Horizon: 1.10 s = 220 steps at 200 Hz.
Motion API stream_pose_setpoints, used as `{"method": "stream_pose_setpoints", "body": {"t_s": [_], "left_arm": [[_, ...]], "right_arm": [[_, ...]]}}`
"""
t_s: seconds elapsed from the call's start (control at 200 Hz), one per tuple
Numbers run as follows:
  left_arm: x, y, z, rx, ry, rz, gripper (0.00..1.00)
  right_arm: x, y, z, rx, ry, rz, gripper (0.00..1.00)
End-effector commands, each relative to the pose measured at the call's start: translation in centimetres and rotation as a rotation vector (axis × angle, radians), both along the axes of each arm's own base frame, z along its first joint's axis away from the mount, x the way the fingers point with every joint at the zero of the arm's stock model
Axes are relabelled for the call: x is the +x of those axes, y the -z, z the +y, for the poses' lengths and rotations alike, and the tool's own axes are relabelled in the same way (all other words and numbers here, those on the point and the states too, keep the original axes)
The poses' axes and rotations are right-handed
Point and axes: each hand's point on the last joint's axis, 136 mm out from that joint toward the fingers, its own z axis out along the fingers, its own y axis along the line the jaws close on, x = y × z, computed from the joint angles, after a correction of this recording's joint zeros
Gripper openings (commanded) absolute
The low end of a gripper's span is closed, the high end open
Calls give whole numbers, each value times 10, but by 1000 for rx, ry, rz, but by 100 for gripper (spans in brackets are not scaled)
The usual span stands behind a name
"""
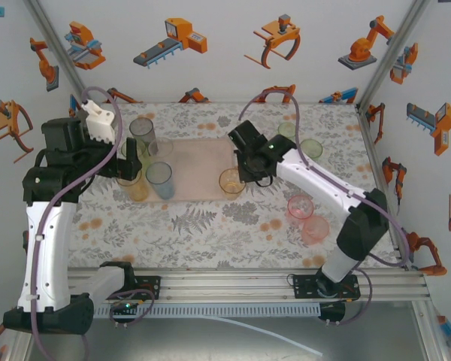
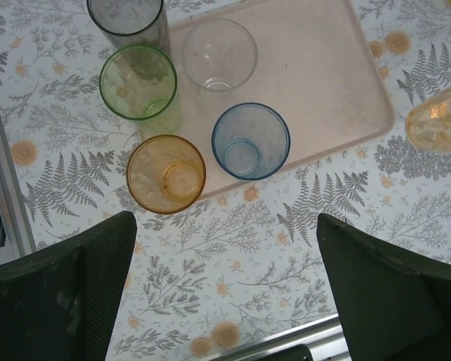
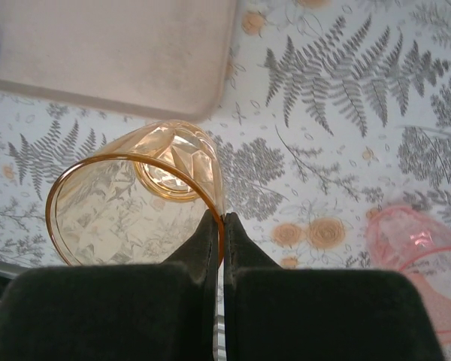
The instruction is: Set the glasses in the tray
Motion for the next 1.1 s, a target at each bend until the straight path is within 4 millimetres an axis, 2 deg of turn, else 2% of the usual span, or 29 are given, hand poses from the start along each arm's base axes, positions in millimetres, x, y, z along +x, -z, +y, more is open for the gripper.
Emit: {"method": "stream_pose_setpoints", "body": {"t_s": [0.0,0.195,0.356,0.466,0.626,0.871,1.097], "left_arm": [[1,-28,4,4,-13,-80,97],[10,-34,1,-22,-6,-85,97],[18,-30,-6,-41,24,-77,97],[25,-31,-10,-30,54,-76,97],[35,-31,-13,-23,80,-70,97],[49,-25,-22,-71,107,-34,97],[58,-24,-26,-90,116,-17,97]], "right_arm": [[22,-11,18,8,-47,-13,0],[69,-13,52,14,-65,-44,0],[108,-3,79,27,-90,-60,0],[132,5,85,-10,-80,-114,0],[162,18,103,81,-62,-130,0],[194,33,117,203,-35,-154,0],[207,39,124,266,-41,-161,0]]}}
